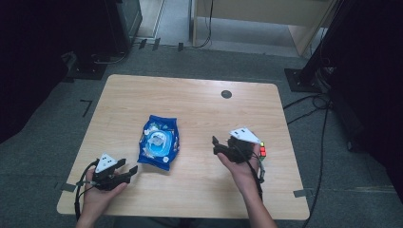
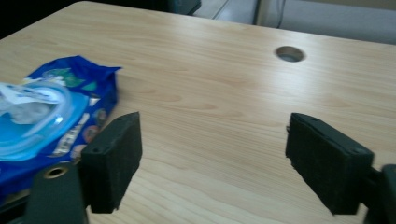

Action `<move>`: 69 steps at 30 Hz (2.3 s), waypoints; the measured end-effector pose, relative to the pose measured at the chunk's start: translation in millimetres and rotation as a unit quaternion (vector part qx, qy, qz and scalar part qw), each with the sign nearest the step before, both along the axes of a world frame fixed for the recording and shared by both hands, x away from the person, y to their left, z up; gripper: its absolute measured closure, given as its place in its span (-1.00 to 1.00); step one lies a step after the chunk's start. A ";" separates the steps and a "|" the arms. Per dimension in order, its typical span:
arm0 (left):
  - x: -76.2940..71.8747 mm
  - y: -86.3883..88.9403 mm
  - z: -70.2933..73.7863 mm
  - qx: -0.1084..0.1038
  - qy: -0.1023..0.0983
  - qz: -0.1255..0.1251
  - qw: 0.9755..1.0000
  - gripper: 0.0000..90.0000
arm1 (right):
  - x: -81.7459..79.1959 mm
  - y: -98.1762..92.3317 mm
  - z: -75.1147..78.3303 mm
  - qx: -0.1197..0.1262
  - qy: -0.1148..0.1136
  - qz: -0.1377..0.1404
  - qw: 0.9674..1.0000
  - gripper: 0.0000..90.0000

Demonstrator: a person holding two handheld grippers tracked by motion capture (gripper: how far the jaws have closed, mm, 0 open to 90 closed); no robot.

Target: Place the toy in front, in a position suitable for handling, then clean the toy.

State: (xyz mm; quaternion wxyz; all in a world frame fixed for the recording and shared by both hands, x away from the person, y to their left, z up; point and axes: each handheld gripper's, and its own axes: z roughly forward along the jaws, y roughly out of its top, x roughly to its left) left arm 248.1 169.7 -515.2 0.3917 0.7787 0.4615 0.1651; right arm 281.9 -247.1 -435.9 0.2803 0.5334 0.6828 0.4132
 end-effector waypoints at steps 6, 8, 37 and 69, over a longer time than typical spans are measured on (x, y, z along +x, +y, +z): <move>-0.3 -7.8 -1.5 0.035 0.003 -0.005 0.999 -0.15 | -14.6 -60.3 -7.3 0.003 -0.007 -0.056 0.998 -0.76; 0.0 -7.5 -1.5 0.032 0.005 -0.003 0.999 -0.17 | -17.3 -69.0 -9.6 0.006 -0.004 -0.066 0.998 -0.78; 1.7 -9.2 -1.9 0.045 0.010 0.004 0.999 -0.53 | -15.9 -84.3 -76.1 0.014 0.062 -0.137 0.988 -0.23; 2.3 -7.3 -1.8 0.032 0.012 -0.003 0.999 -0.50 | -37.7 2.6 -62.8 0.003 0.029 0.024 0.999 -0.75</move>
